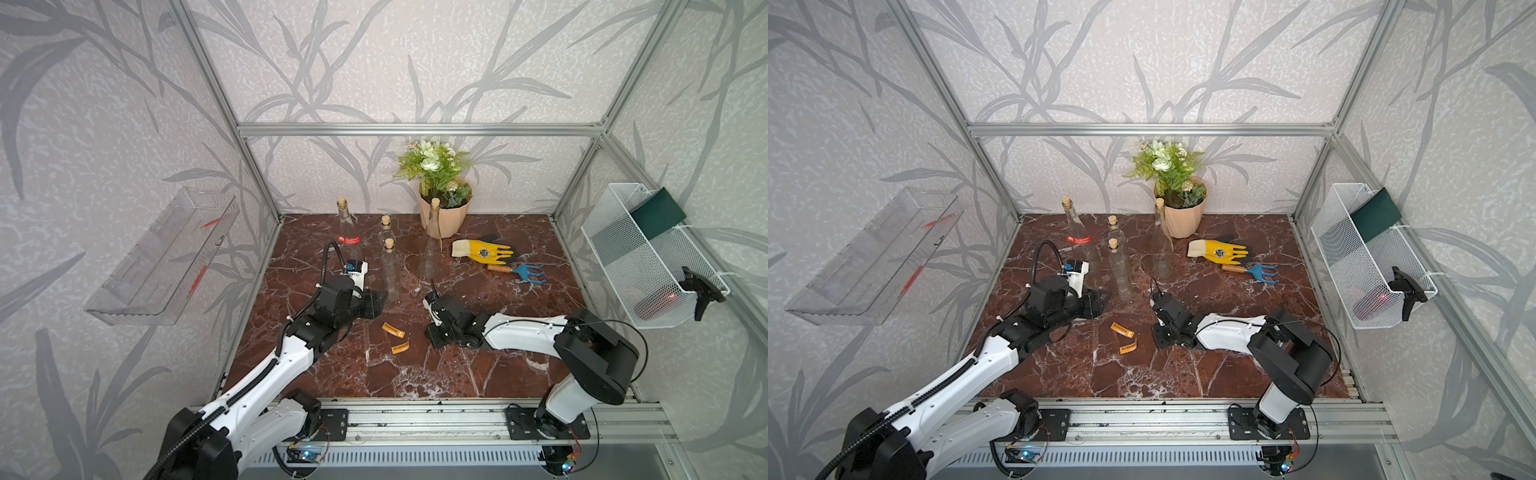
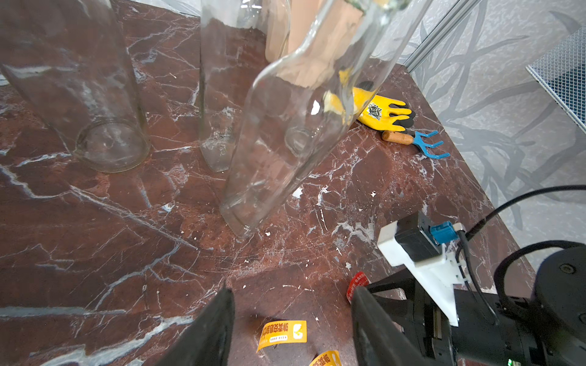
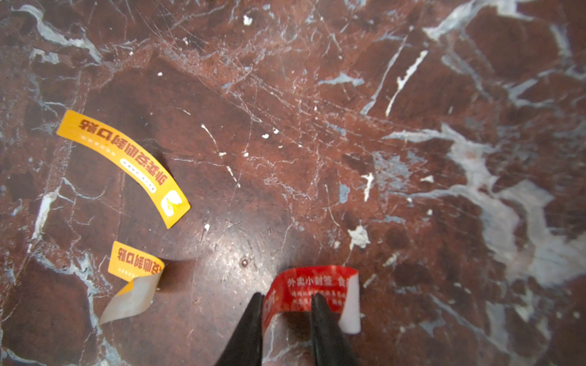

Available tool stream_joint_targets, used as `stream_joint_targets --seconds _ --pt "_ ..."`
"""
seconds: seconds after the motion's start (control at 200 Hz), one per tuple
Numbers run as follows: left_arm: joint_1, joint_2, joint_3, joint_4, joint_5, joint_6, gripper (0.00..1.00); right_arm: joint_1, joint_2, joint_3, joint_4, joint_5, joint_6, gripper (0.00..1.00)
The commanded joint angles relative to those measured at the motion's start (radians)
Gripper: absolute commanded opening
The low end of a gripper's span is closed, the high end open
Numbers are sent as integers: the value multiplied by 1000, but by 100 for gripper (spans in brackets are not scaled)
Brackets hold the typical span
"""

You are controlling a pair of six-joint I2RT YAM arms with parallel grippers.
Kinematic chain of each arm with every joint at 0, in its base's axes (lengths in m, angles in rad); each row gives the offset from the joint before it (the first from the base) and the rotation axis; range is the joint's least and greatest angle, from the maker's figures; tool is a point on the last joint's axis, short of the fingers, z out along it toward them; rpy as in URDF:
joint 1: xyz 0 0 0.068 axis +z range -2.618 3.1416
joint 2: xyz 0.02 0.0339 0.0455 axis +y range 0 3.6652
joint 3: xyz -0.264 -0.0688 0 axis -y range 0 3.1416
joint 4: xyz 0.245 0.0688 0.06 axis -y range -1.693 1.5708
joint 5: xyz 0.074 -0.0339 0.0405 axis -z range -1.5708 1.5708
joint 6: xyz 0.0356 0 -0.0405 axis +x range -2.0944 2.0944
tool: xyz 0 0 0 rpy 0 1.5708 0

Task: Remove the label from the bottle
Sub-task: Place the label at the center of the board.

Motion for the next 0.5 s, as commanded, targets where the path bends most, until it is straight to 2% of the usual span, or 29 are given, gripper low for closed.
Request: stream_joint_targets --seconds 0.0,0.1,0.17,0.27,0.495 --pt "0 -17 -12 2 -8 -11 60 9 16 31 3 -4 4 28" --pt "0 -16 -13 2 -7 -11 60 9 25 34 3 -8 4 28" --pt "-1 -16 -13 2 -8 -11 60 9 31 40 3 -14 -5 22" --pt "-2 -15 -13 2 -8 -12 60 11 38 50 -8 -15 -8 19" --pt "-2 -17 -14 2 -9 -11 60 10 52 51 -17 -15 -8 19"
